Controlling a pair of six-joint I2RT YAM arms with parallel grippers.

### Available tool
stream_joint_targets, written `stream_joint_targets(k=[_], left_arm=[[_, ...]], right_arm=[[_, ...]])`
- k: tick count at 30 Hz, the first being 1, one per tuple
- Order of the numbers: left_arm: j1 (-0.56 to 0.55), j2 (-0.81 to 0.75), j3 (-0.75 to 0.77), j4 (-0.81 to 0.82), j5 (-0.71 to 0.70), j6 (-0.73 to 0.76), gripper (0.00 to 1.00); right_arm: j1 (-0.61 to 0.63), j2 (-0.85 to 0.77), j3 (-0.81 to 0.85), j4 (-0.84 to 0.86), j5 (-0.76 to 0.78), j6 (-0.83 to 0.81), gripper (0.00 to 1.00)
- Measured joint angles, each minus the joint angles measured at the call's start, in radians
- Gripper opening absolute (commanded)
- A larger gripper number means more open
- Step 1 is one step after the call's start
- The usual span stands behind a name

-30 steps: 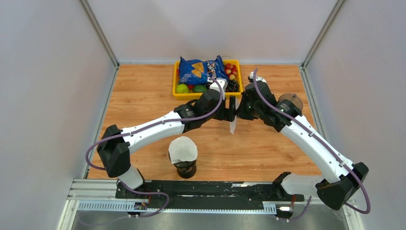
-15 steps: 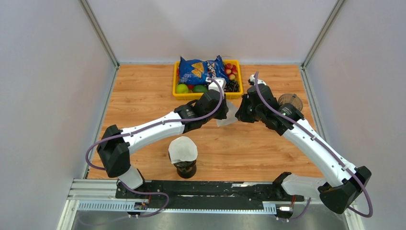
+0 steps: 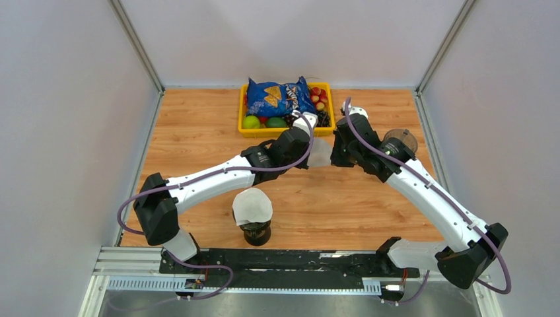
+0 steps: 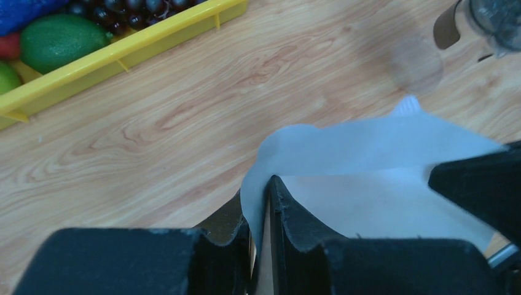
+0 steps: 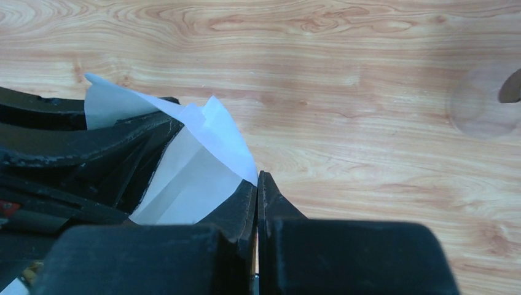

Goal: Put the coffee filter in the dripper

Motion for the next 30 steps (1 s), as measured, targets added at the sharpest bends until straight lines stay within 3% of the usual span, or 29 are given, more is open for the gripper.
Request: stream_joint_targets(k=[12,18,21,26,28,30], left_arm=[[-0.002,0.0,0.0,-0.027,0.06,0.132,0.22],[0.002,-0.003,0.0,-0.061,0.085,0.127,0.47],[0.007,-0.003,0.002,-0.09,0.125,0.111,0.52],[0.01,-0.008,0.017,-0.1,0.19,0.09,0.87],[0.01,-0.02,0.022,-0.098,0.207,0.084,0.97],[0.01,-0.043,0.022,-0.096,0.218,0.076,0.99]], right_arm=[[0.005,0.025,0.035,-0.054,0.053,-0.083,0.0],[0.004,0.025,0.035,-0.06,0.013,-0.127,0.0],[0.003,0.023,0.035,-0.061,-0.024,-0.136,0.0],[0.003,0.018,0.035,-0.061,-0.047,-0.135,0.0],[0.003,0.014,0.035,-0.061,-0.047,-0.135,0.0],[0.001,0.011,0.035,-0.062,-0.045,-0.134,0.0]])
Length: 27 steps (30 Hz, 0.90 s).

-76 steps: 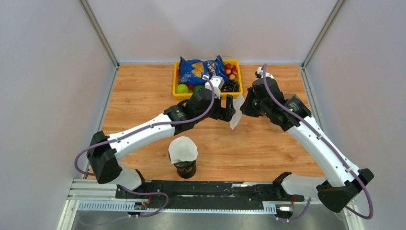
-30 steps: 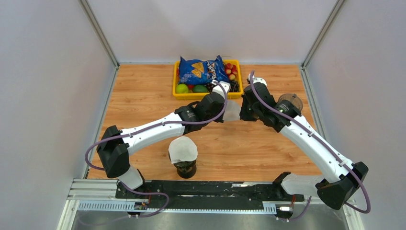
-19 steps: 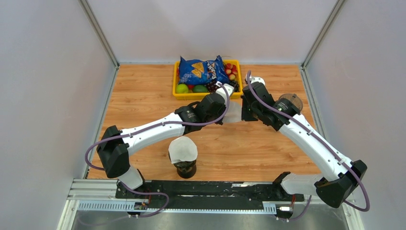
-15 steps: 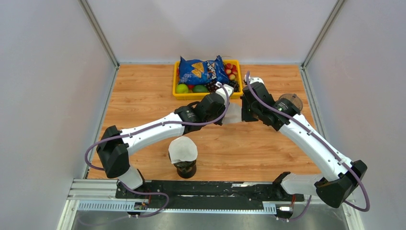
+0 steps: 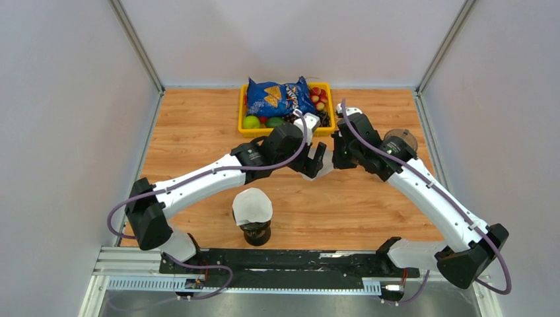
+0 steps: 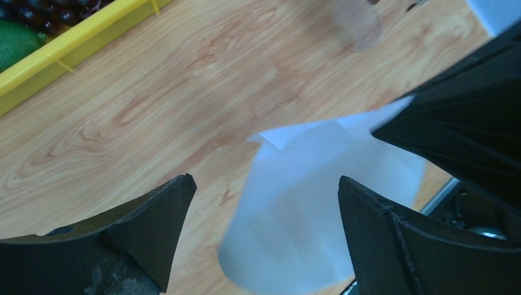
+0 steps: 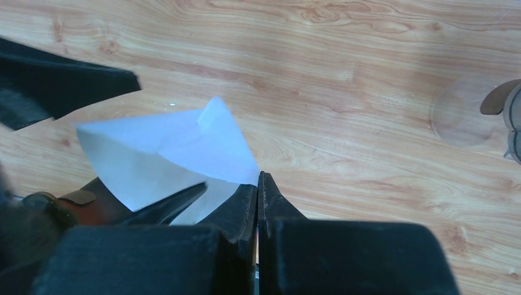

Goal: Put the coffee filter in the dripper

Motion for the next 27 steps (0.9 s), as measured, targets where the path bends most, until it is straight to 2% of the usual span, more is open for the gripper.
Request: stream_joint_targets(k=[6,11,17,22,27], left_arm=[[0.0,-0.134,-0.024,0.037,0.034,-0.012,1.0],[0.0,-0.286,-0.093,0.09,-0.001,-0.034,1.0],[0.0,-0.459,-0.223,0.143,-0.106,-0.049,1.0],[0.019,-0.544,-0.307,0.135,-0.234,-0.059,1.0],[0.148,-0.594,-0.372,0.122,-0.267,-0.093,1.0]], right_arm=[[-0.055,0.0,0.0,-0.012,0.02,0.002,0.0],[-0.132,-0.001,0.013,-0.034,0.029,0.003,0.0],[-0.312,-0.043,0.051,-0.043,0.012,0.002,0.0],[-0.498,-0.079,0.126,-0.059,-0.016,-0.009,0.0],[-0.668,-0.09,0.151,-0.062,-0.069,-0.027,0.0]])
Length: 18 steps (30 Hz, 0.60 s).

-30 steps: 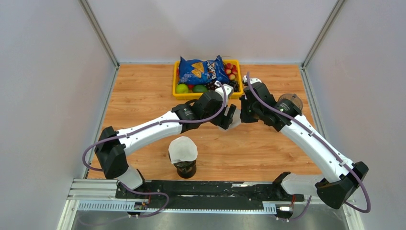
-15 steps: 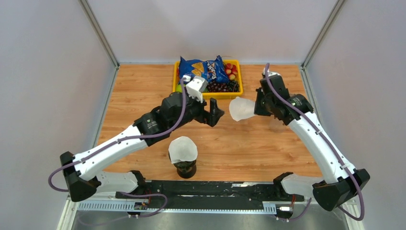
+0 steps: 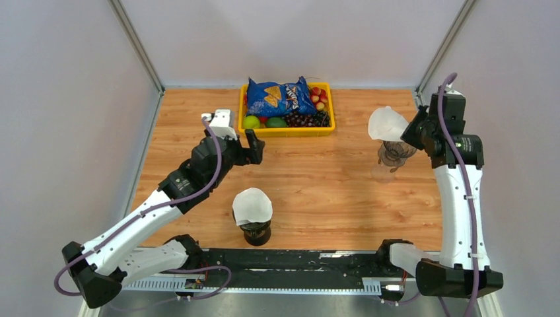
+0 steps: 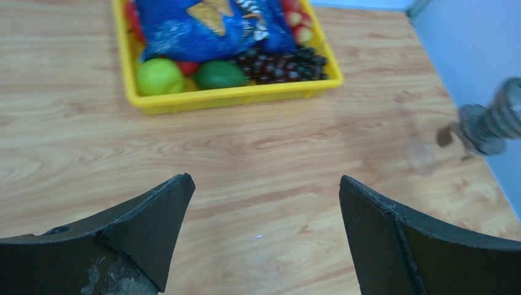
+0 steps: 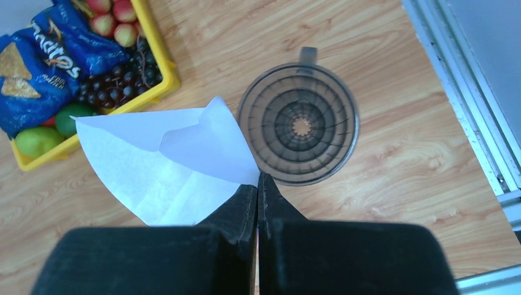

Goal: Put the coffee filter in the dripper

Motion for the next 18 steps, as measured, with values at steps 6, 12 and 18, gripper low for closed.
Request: stream_joint_targets(k=[6,12,18], left_arm=[[0.086,-0.05,-0.074,-0.009,-0.004,-0.034,1.0],[0.09,-0.037,-0.08,-0.008,0.024,-0.042,1.0],[0.092,-0.003,-0.08,-0.009,0.045,-0.049,1.0]], right_arm=[[-0.182,0.013,-0.001,-0.019,-0.056,-0.03,0.0],[-0.264,0.047,-0.038,-0.024,-0.116,-0.048,0.0],[-0.267,0.06,-0.08,-0.032,-0.161,-0.057,0.15]])
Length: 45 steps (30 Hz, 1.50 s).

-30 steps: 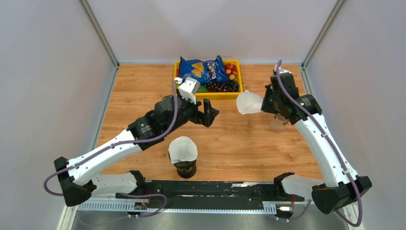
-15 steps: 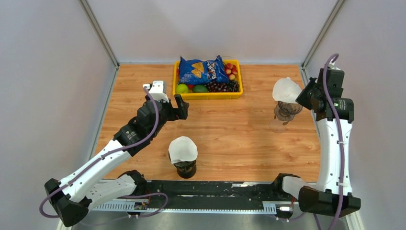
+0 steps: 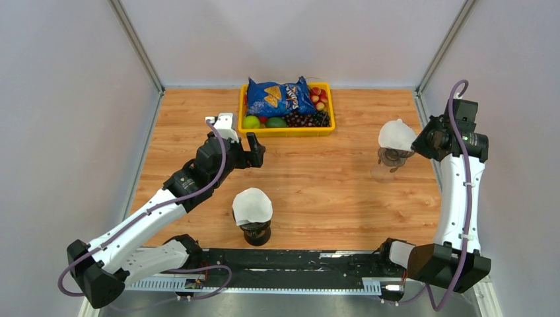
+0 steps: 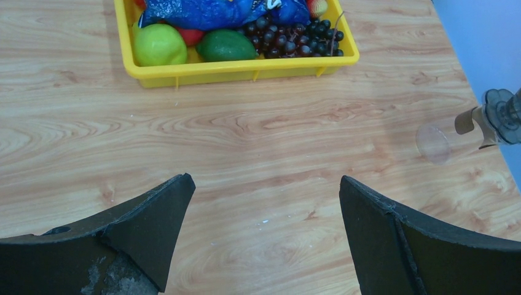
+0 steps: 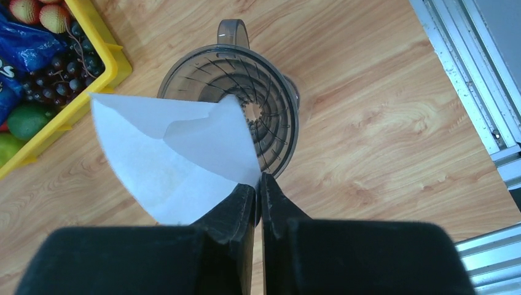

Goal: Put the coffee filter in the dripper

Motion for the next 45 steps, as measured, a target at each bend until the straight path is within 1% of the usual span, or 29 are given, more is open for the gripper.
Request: stream_joint_targets(k=[4,6,8,11,14,18,19,21,24,28,31,36,40,45], left_arm=[[0.003,0.003,0.0,0.0,0.006,-0.006,1.0],[0.005,0.003,0.0,0.0,0.007,-0.006,1.0],[0.006,0.003,0.0,0.0,0.01,-0.006,1.0],[0.006,0.001,0.0,0.0,0.014,-0.006,1.0],[0.006,0.0,0.0,0.0,0.018,-0.006,1.0],[0.006,0.0,0.0,0.0,0.021,-0.006,1.0],[0.006,0.0,0.0,0.0,0.021,-0.006,1.0],[0.006,0.0,0.0,0.0,0.021,-0.006,1.0],[0.006,0.0,0.0,0.0,0.021,-0.006,1.0],[0.006,0.0,0.0,0.0,0.021,-0.006,1.0],[0.006,0.0,0.0,0.0,0.021,-0.006,1.0],[0.006,0.0,0.0,-0.001,0.021,-0.006,1.0],[0.006,0.0,0.0,-0.001,0.021,-0.006,1.0],[0.006,0.0,0.0,-0.001,0.023,-0.006,1.0]], right_arm=[[-0.002,0.0,-0.004,-0.003,-0.003,-0.004,0.36],[-0.003,-0.001,-0.006,-0.003,-0.002,-0.006,0.43],[-0.003,-0.001,-0.006,-0.003,0.0,-0.008,0.49],[-0.003,-0.009,-0.006,-0.003,0.004,-0.01,0.5],[-0.003,-0.02,0.001,-0.008,0.018,-0.01,0.5],[-0.003,-0.022,0.044,-0.01,0.021,-0.011,0.47],[-0.003,-0.022,0.057,-0.009,0.019,-0.013,0.45],[-0.003,-0.022,0.075,-0.006,0.009,-0.014,0.37],[-0.003,-0.016,0.08,-0.002,-0.011,-0.017,0.29],[0.013,0.037,0.08,0.001,-0.02,-0.016,0.25],[0.052,0.101,0.08,0.01,-0.003,-0.009,0.2],[0.08,0.177,0.079,0.021,0.04,0.002,0.19],[0.08,0.194,0.062,0.04,0.071,0.003,0.17],[0.08,0.219,0.012,0.053,0.07,0.002,0.17]])
